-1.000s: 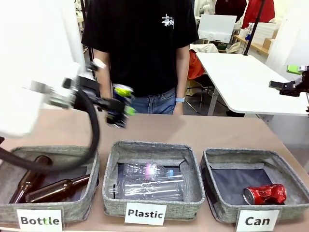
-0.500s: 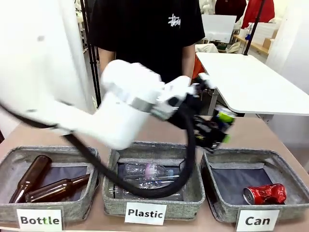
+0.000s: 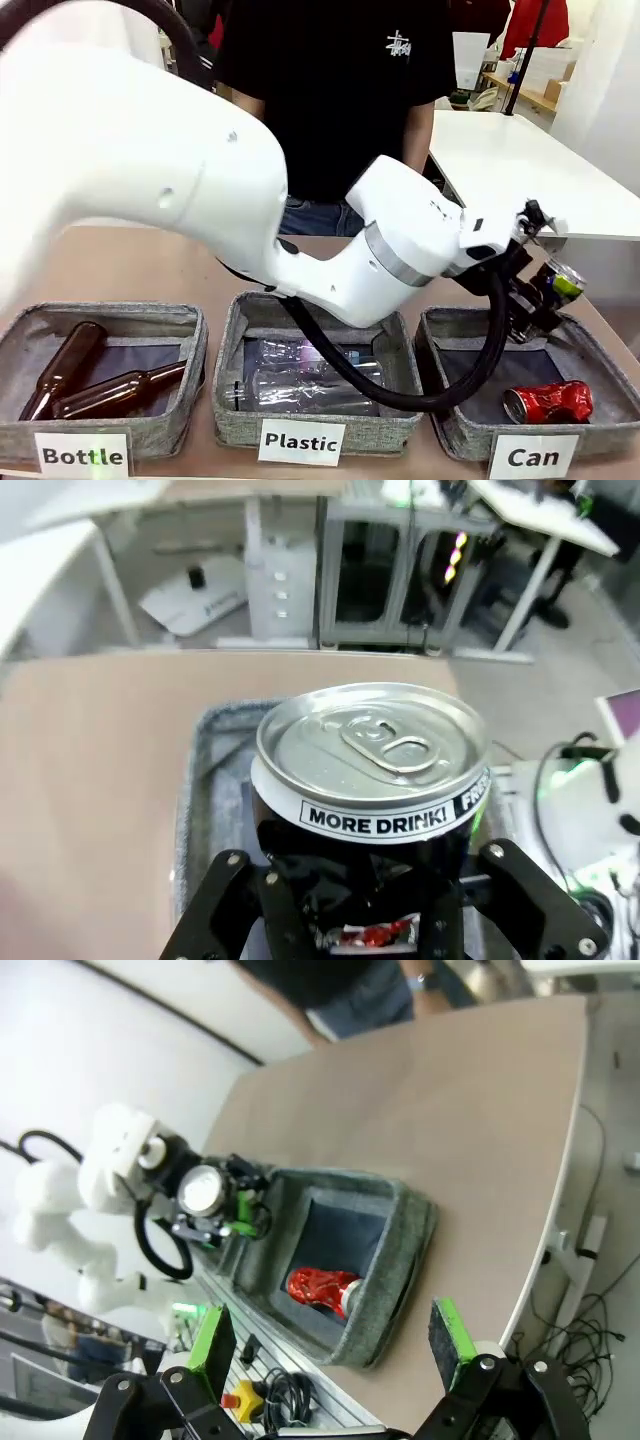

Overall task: Sort the can waste into the basket.
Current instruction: Pick up the can waste from the table and place it in the right Fabric basket.

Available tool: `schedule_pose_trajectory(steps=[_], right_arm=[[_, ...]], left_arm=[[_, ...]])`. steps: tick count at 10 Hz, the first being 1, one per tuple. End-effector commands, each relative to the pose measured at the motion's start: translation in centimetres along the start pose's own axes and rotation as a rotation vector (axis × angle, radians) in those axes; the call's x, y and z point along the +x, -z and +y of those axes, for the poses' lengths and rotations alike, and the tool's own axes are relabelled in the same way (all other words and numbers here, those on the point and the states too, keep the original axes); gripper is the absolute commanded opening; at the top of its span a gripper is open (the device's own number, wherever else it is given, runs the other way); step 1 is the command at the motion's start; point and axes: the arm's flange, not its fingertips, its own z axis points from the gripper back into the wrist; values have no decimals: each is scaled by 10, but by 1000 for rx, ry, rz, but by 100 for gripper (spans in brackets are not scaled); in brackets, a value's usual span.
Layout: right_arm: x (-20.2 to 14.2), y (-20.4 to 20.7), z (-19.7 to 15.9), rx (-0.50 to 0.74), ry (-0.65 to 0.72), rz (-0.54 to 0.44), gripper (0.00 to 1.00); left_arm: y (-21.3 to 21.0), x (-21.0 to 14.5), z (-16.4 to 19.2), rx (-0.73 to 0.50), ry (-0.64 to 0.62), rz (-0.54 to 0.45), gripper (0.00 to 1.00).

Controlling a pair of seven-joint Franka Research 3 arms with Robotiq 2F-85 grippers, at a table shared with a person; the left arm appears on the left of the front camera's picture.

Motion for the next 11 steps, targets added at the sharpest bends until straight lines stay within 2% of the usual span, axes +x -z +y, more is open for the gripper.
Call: schedule_pose_trajectory(steps=[1,2,3,4,5,7,8,10,11], right_arm=[[11,1,15,-5,8,5,100],[11,1,15,-5,8,5,100],[11,1,15,-5,8,5,100],[11,1,15,-5,8,5,100],[11,1,15,-5,8,5,100],[11,1,15,-5,8,5,100],[11,1,15,-5,8,5,100],[11,1,15,-5,8,5,100],[11,1,15,-5,8,5,100]], left_arm=[[0,12,15,36,-41,42,0],[-3,10,17,21,-57,57,0],[-3,7,15,10,-52,49,46],[-3,5,12,0,-57,71,57],[-4,3,10,0,-56,74,100],[-4,-1,9,-19,-51,67,100],[-4,-1,7,-23,-49,65,82],[-6,-2,5,-27,-45,68,100],[-7,-2,4,-29,-44,64,100]])
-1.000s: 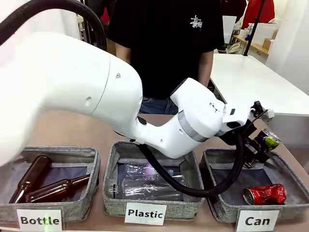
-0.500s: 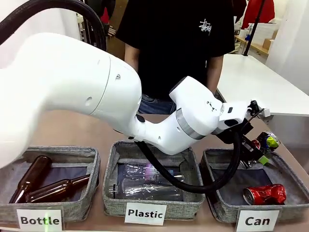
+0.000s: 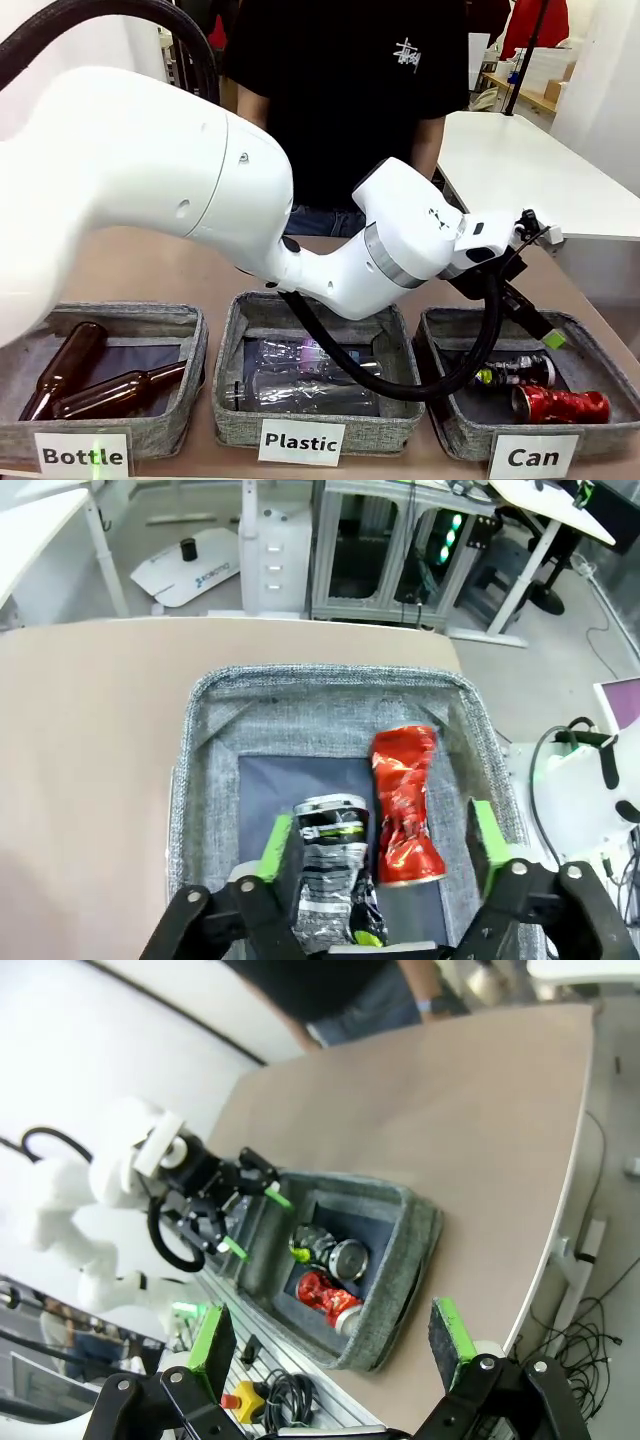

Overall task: Sort the can waste into the basket.
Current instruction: Pick up the can waste from the table and place it in the right Fabric basket.

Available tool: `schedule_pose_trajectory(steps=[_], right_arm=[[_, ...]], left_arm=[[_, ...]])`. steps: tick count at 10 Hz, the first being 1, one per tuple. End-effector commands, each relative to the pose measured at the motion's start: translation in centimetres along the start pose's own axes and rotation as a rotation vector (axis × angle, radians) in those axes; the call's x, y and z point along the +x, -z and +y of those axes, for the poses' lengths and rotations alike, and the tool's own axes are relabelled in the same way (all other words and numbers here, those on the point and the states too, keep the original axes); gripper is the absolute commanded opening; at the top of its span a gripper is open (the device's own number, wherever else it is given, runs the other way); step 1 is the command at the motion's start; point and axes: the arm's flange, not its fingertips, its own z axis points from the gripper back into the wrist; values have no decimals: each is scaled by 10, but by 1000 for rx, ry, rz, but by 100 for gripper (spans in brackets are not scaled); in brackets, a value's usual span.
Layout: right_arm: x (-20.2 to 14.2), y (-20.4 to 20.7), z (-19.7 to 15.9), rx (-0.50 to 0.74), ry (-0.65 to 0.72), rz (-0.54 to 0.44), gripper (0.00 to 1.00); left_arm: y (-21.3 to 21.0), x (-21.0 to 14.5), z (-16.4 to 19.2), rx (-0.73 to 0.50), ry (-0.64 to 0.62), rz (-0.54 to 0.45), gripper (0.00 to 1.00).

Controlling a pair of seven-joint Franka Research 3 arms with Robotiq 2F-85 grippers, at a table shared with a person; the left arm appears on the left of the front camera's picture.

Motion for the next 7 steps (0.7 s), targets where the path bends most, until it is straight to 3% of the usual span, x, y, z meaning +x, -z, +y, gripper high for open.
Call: schedule_pose_trajectory(steps=[1,4,5,7], right_arm=[[3,1,5,-3,20,2,100],[0,0,0,0,0,0,100],[15,14,3,55,6,-31,100],[45,67,15,127,-2,-6,100]], left_arm=[[-9,1,-6,-10,-3,12,100],[-32,-3,-10,-82,-67,22,100],[-58,-7,-16,-123,-97,15,100],[-127,-29,-30,-192,-132,-18,100]])
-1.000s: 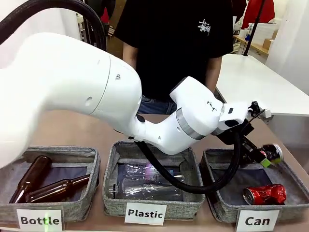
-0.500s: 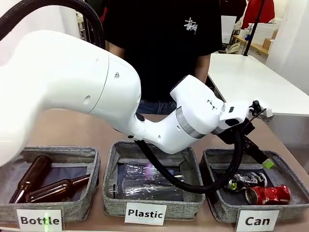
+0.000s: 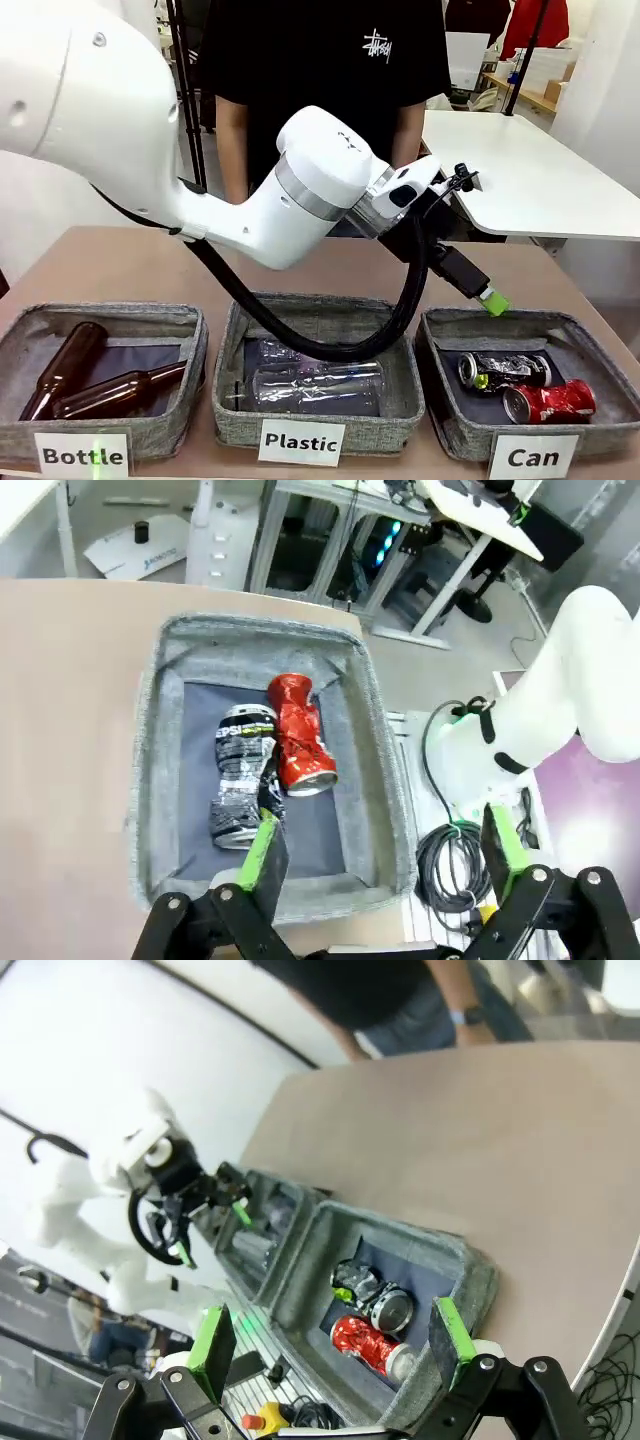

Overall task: Sort the can waste into the basket.
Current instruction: Pick up the can waste from the table and place it in the right Fabric basket.

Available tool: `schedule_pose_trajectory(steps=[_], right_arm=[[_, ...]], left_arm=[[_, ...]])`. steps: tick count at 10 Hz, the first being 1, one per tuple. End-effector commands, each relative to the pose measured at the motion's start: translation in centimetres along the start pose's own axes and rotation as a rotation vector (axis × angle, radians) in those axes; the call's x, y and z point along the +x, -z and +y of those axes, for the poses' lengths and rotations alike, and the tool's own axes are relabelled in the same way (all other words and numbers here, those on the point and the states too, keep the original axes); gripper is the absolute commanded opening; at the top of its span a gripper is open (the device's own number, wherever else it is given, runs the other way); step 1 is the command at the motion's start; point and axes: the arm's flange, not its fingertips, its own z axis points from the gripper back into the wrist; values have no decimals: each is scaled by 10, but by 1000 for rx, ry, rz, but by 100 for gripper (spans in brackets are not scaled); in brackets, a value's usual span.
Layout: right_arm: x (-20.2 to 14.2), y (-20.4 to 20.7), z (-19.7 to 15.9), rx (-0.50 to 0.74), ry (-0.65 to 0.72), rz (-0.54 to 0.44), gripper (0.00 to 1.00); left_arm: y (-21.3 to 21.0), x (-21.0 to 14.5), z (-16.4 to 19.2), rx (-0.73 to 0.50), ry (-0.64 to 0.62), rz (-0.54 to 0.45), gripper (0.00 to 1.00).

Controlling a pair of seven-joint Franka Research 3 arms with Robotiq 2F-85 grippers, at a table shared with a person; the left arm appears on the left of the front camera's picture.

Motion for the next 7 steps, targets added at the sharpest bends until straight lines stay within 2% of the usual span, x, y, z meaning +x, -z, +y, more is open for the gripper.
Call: schedule_pose_trajectory(steps=[1,2,3,4,5,6,7], right_arm=[[18,36,12,55,15,7,100],[43,154,55,121,-81,38,100],[41,164,59,116,-81,24,100],[38,191,70,145,-101,64,100],[47,213,78,131,-87,-24,100],[40,212,82,183,-61,55,100],[43,216,79,128,-61,9,100]], left_arm=[[-50,-30,-18,-53,-35,-66,100],[-205,-111,-38,102,-328,-317,100],[-215,-122,-39,109,-372,-351,100],[-246,-149,-43,159,-468,-457,100],[-279,-163,-31,305,-510,-556,100],[-170,-83,-4,128,-381,-345,100],[-170,-83,-4,128,-381,-345,100]])
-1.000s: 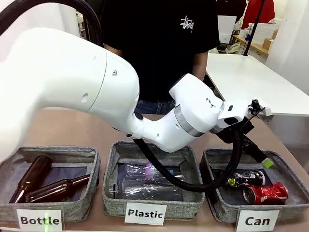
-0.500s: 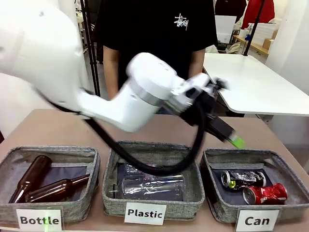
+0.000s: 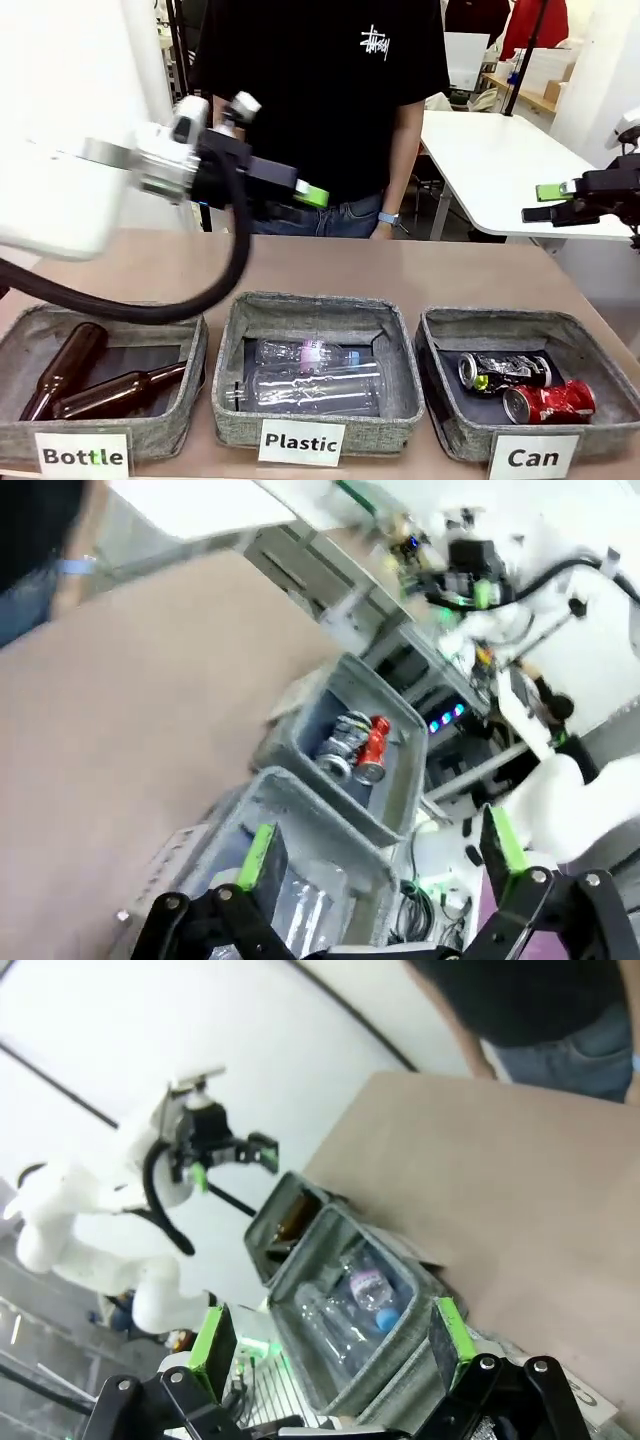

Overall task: Sort the can waste into the basket.
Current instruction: Pick up the can waste from the table and place it in the right Fabric basket.

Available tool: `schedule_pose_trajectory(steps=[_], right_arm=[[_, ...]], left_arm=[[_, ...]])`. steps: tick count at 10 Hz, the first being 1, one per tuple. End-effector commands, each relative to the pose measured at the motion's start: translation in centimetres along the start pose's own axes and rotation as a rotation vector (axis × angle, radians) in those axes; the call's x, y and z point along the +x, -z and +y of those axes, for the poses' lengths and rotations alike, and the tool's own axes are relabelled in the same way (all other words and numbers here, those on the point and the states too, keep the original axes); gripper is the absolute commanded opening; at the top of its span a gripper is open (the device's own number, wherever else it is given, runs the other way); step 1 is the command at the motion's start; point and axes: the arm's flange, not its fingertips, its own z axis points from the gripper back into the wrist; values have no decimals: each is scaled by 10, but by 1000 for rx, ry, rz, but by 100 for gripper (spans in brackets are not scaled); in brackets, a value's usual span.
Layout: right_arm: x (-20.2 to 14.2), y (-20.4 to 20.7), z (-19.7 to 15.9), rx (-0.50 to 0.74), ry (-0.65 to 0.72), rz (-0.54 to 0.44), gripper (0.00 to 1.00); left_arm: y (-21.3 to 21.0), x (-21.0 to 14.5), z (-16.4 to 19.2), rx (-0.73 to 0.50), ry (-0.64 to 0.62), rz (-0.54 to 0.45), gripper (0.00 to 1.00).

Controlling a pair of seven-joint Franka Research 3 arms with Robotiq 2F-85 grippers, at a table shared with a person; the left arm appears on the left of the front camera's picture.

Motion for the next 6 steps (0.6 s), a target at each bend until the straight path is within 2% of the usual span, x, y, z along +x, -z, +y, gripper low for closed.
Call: schedule_pose_trajectory(steps=[1,2,3,4,5,6], right_arm=[[-1,-1,1,7,-6,7,100],[-1,-1,1,7,-6,7,100],[-1,-1,-1,-2,1,-1,100],[-4,-5,0,-43,50,-47,100],[-6,19,2,-34,127,-37,100],[-9,44,3,-39,267,-8,100]], left_arm=[[66,12,-6,-42,62,97,100],[66,12,-6,-42,62,97,100],[40,-2,-12,-35,22,53,100],[38,8,-2,-64,-53,110,100],[24,20,1,-66,-116,132,100],[3,21,-4,-76,-151,149,100]])
